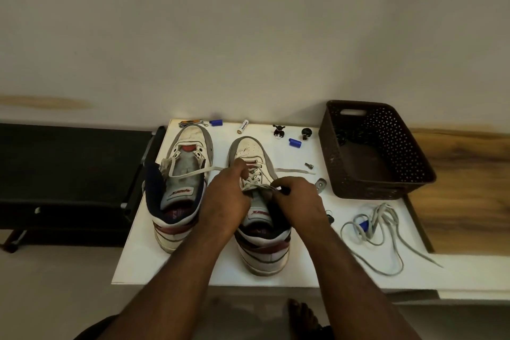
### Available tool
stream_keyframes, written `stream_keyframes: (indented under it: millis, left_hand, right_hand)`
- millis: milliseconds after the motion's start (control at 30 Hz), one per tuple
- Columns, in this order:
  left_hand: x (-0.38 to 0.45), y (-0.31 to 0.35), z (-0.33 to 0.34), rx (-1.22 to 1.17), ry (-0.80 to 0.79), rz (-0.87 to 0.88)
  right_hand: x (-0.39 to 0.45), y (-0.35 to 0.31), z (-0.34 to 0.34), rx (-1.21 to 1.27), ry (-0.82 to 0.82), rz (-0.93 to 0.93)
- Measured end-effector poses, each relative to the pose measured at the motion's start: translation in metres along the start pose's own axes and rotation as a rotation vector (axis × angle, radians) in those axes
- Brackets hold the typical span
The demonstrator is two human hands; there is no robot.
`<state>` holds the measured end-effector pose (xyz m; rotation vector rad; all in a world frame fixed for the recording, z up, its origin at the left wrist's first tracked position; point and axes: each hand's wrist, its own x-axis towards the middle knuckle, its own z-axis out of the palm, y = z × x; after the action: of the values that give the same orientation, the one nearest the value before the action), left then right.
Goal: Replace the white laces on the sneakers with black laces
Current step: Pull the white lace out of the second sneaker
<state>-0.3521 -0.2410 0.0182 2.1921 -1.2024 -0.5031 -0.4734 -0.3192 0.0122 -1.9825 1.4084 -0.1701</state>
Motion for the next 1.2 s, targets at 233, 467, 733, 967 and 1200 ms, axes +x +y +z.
stream_keyframes:
  millis: [233,467,733,967,1200]
  left_hand:
    - [-0.006,-0.009,-0.004,0.03,-0.005,-0.029]
    - [-0.006,0.019,-0.009,0.343,0.15,0.06]
    - [0.003,0.013,-0.001,0.289,-0.048,0.02]
    - [-0.006,0.014,-0.009,0.408,-0.14,0.038]
    - [-0.002,0.023,-0.009,0.328,-0.015,0.036]
  right_hand:
    - [-0.006,0.013,-0.009,0.14,-0.054,0.078]
    - [0.0,-0.004,-0.005,0.047,0.002,-0.108]
    - [0.004,-0.008,-0.006,0.139,-0.004,-0.028]
    - [-0.005,-0.006,-0.013,0.077,-0.183,-0.07]
    - [-0.002,-0.009,-0.014,0.131,-0.159,-0.055]
